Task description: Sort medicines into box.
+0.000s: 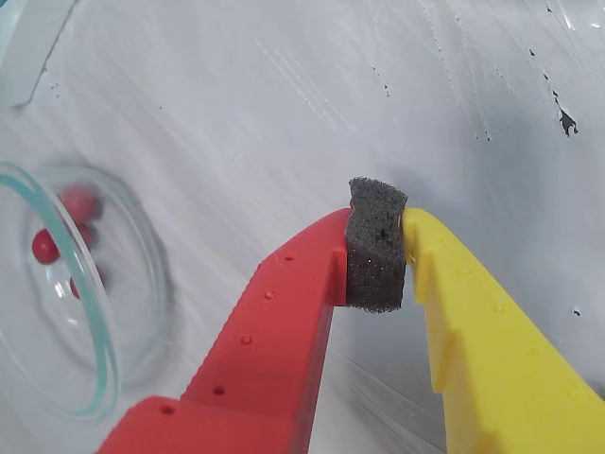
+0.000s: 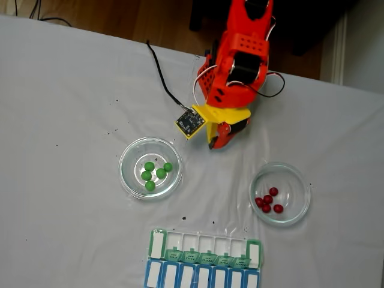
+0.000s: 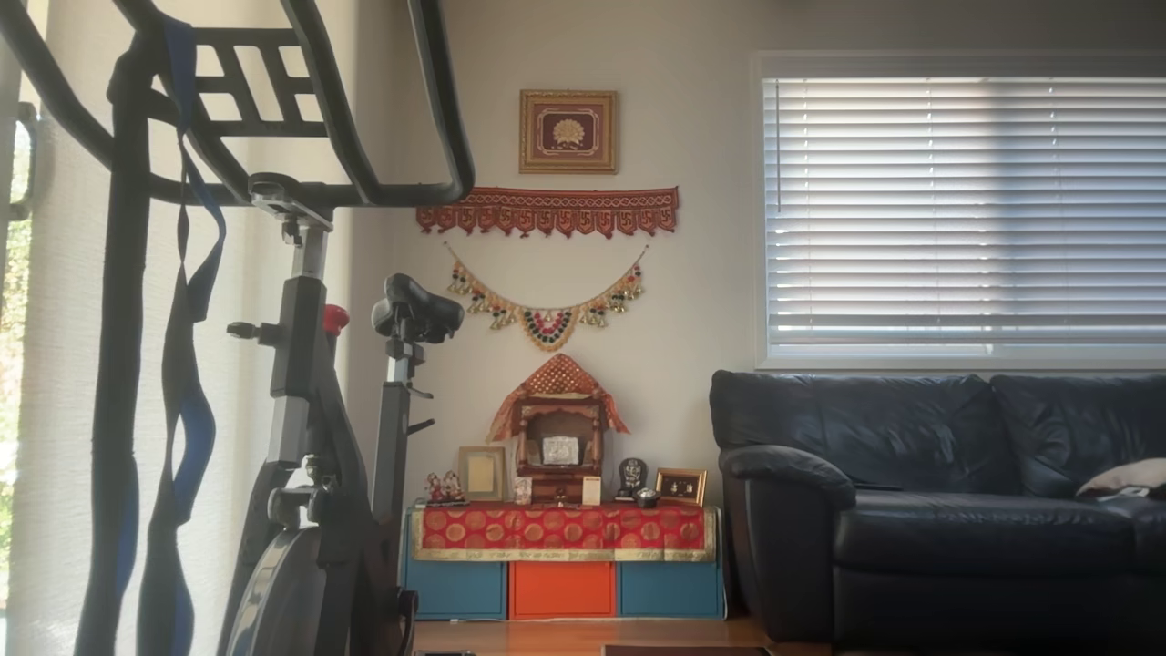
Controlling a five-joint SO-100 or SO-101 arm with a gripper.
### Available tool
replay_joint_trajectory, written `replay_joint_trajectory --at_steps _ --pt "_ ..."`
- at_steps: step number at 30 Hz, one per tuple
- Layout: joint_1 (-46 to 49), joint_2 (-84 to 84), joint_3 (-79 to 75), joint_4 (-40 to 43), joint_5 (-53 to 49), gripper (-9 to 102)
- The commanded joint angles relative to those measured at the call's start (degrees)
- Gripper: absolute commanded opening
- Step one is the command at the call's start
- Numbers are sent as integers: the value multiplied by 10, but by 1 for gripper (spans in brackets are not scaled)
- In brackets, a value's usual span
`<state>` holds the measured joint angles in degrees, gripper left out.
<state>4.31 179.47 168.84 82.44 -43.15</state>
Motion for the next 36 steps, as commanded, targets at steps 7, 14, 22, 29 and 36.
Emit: replay_joint_trajectory --at_steps 7,14,22,29,36 --pt "-113 -4 -73 -60 871 1" --pt "-113 -4 -73 -60 871 1" --pt "-113 -4 -73 -60 871 1" --pt "-117 -4 -73 -60 866 1" --pt "-121 -4 -73 -60 857 1"
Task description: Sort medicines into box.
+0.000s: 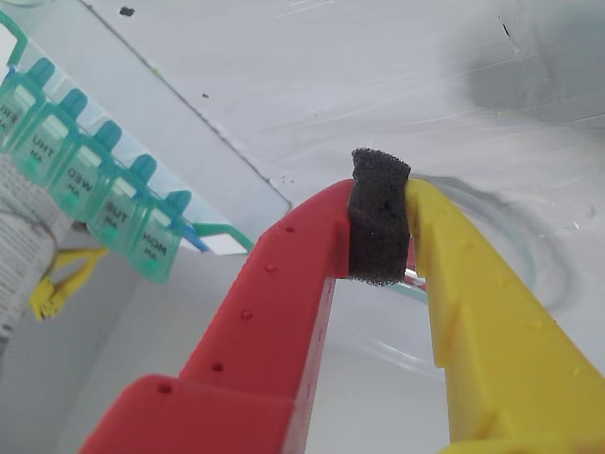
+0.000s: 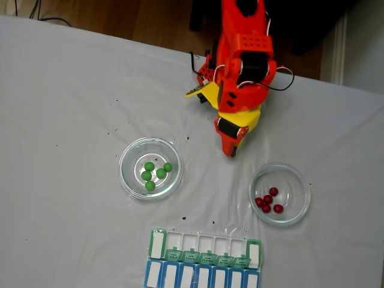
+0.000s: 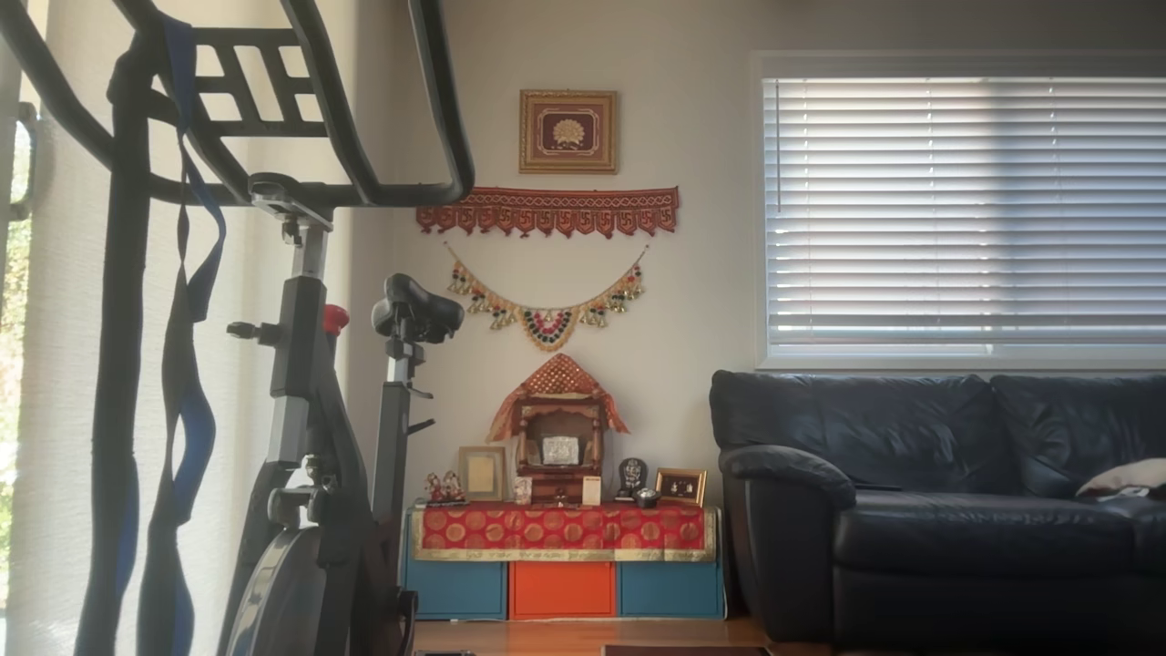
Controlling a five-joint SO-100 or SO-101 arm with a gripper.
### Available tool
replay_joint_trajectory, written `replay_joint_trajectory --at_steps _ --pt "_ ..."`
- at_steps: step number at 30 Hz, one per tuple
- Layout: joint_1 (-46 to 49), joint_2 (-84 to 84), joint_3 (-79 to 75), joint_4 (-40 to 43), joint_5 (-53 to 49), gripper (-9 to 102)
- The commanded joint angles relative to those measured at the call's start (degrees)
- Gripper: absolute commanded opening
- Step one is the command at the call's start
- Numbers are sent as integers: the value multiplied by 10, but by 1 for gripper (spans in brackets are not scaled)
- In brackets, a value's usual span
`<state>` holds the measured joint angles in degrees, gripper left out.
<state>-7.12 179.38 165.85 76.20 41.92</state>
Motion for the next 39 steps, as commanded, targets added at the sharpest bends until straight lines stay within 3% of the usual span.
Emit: replay_joint_trajectory --at_steps 1,5,8,14,23,29,39 --pt "-7 -4 -43 3 6 1" --pt "-6 -4 -41 -4 -4 1" --pt "-6 -5 -26 -58 -81 1" --pt "-1 -5 0 -145 -120 1" --pt "37 -4 -15 -217 -288 2" --pt "48 -4 -83 -221 -322 1" --pt "-39 -19 -247 -103 -406 1"
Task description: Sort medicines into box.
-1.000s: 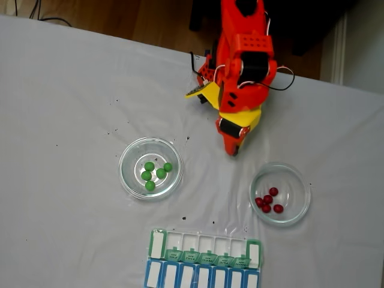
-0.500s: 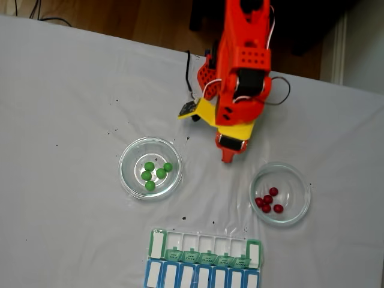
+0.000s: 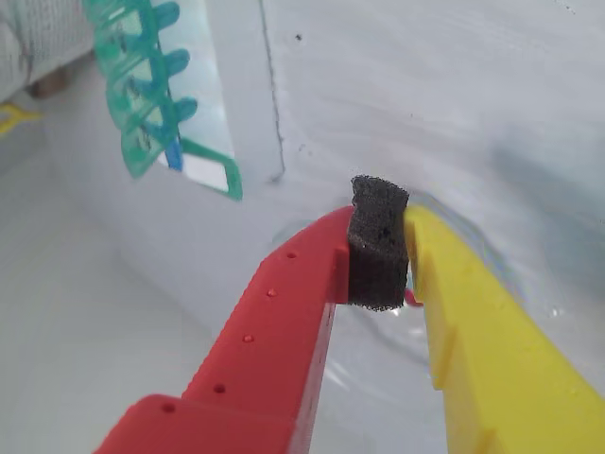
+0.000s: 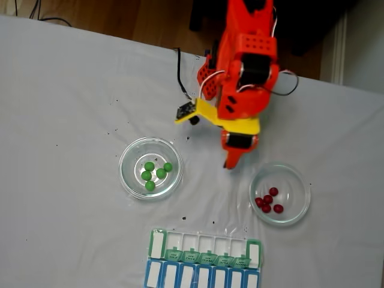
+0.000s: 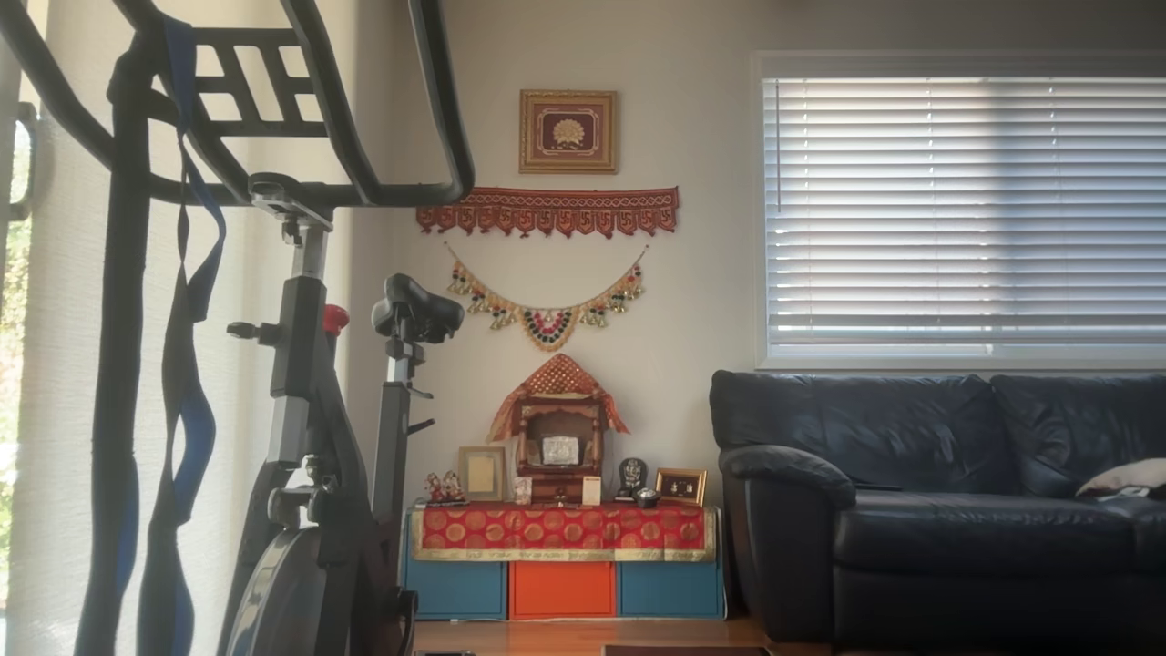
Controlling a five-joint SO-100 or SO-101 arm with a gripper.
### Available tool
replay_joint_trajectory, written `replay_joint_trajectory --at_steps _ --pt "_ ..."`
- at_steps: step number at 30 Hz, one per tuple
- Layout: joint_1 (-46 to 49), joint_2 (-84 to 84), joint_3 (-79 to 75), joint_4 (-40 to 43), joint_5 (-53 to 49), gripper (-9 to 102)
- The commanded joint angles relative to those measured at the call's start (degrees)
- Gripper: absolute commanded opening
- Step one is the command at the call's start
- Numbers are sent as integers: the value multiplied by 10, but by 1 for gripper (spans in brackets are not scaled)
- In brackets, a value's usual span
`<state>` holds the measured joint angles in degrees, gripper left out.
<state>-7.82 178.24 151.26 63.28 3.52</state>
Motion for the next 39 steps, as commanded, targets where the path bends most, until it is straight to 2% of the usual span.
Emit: replay_joint_trajectory --at_steps 1,8,14,17,19,26,31,39 --pt "-44 -24 -129 39 -30 1" --pt "-120 -202 -301 76 -117 1" --pt "-147 -253 -317 77 -221 1" --pt "-171 -260 -339 106 -278 1" --pt "-189 -276 -367 161 -311 1" --pt "-185 -362 -368 124 -365 1" --pt "-172 -426 -429 147 -359 1" --pt "-175 -468 -438 124 -364 6"
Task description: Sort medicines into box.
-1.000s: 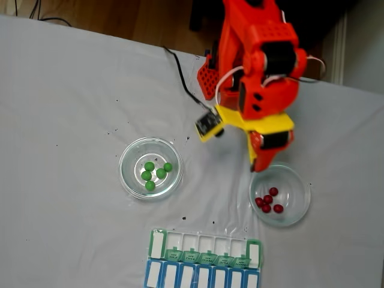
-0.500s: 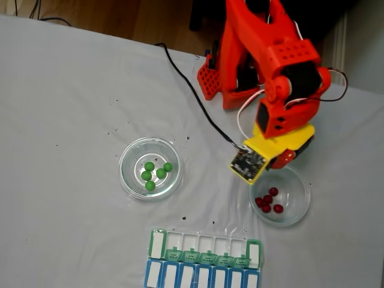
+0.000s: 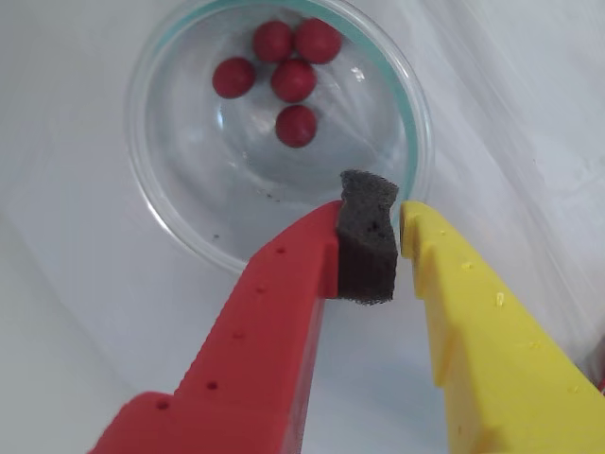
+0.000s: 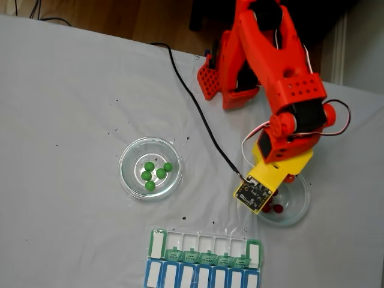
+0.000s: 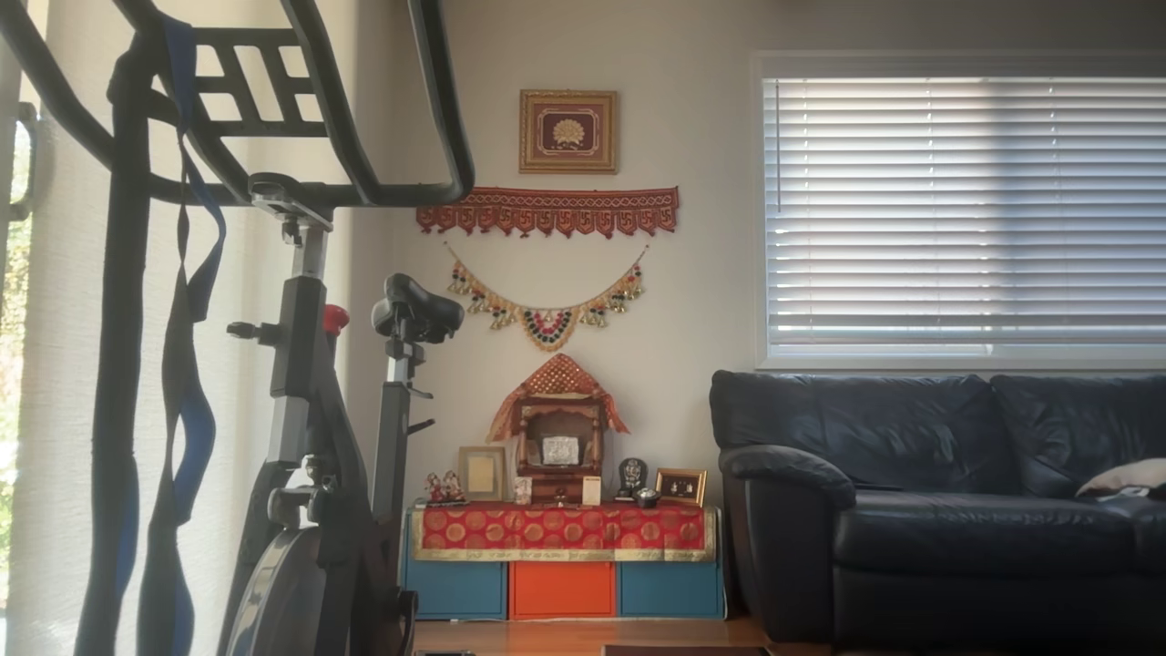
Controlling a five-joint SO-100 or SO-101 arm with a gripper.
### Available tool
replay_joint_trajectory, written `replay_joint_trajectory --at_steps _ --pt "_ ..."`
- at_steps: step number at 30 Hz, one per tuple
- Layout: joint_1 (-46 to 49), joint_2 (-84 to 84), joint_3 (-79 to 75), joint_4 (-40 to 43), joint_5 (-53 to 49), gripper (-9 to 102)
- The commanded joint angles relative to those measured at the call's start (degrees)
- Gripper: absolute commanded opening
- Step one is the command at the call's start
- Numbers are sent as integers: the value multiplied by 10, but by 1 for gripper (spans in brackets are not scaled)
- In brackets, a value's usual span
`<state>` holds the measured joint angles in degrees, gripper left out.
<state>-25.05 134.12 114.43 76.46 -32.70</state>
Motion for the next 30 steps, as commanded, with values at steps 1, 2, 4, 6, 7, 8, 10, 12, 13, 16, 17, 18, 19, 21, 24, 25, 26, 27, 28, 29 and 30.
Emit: replay_joint_trajectory --at_steps 1,2,4,6,7,8,10,12,13,16,17,18,19,21,24,25,26,27,28,29,30 --pt "-3 -54 -91 4 -4 6" --pt "-4 -76 -107 11 -4 6" --pt "-7 -118 -134 27 -8 5" --pt "-11 -161 -172 49 -4 2" --pt "-14 -179 -189 58 4 1" --pt "-21 -192 -201 57 29 1" --pt "-29 -200 -209 57 54 1" --pt "-35 -221 -223 56 74 1" --pt "-36 -242 -240 66 73 1" --pt "-40 -287 -274 83 77 1" --pt "-43 -292 -279 81 86 1" --pt "-44 -299 -286 82 90 1" --pt "-47 -307 -294 87 91 1" --pt "-54 -327 -311 106 78 4" --pt "-63 -341 -316 111 83 6" --pt "-67 -342 -315 108 81 6" --pt "-69 -340 -311 102 69 7" --pt "-68 -335 -306 92 72 7" --pt "-64 -334 -307 90 76 9" --pt "-62 -338 -313 92 78 10" --pt "-61 -341 -320 98 83 10"
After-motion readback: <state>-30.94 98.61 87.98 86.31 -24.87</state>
